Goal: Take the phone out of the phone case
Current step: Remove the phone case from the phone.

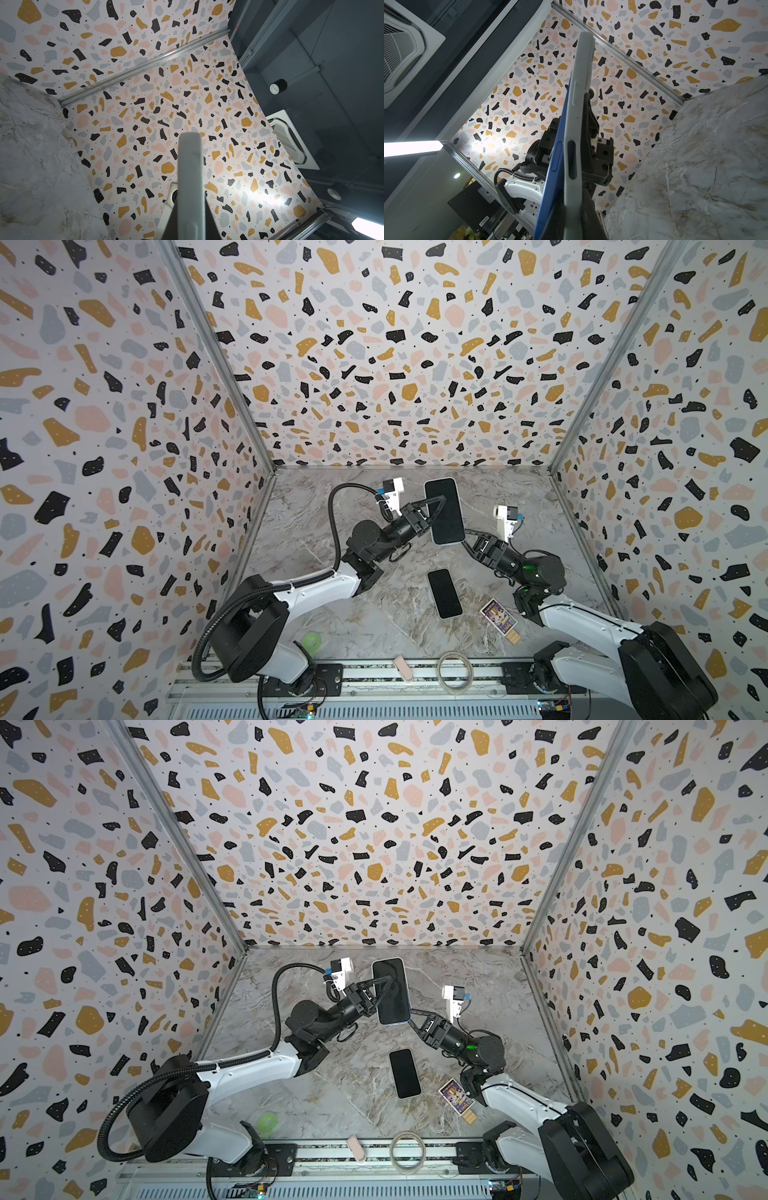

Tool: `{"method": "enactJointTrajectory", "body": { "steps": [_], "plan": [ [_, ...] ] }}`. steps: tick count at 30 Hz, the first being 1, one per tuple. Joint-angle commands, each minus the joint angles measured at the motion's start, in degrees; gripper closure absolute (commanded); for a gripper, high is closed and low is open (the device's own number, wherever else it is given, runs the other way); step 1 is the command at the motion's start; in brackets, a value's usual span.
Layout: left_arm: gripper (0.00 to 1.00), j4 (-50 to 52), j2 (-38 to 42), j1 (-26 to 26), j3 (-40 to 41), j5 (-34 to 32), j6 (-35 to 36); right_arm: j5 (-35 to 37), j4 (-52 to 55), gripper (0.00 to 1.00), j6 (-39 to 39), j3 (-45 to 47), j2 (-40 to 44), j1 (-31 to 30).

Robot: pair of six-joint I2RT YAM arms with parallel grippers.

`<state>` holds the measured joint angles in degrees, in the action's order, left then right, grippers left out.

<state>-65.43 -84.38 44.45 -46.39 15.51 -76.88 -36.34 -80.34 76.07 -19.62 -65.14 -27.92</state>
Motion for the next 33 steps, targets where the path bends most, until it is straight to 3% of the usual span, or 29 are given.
{"method": "enactJointTrajectory", "body": {
  "steps": [1, 12, 25, 33],
  "plan": [
    [1.0, -3.74, -0.96, 0.53, 0.93, 0.93, 0.87, 0.43, -5.18, 1.0, 1.51, 1.03, 0.72, -0.07],
    [1.0, -8.42, -4.36, 0.55, 3.78, -0.33, -2.33, 1.33, -15.13, 1.0, 4.96, 2.9, -5.52, -0.11],
    [0.75, -12.57, -6.94, -0.06, 6.3, -2.9, -6.47, 3.09, -10.62, 1.0, 3.3, 2.71, -4.5, -0.87],
    [0.66, -12.79, -5.91, -0.17, 6.26, -3.71, -6.09, 3.29, -12.09, 1.0, 3.47, 2.83, -5.35, -1.05]
  ]
}}
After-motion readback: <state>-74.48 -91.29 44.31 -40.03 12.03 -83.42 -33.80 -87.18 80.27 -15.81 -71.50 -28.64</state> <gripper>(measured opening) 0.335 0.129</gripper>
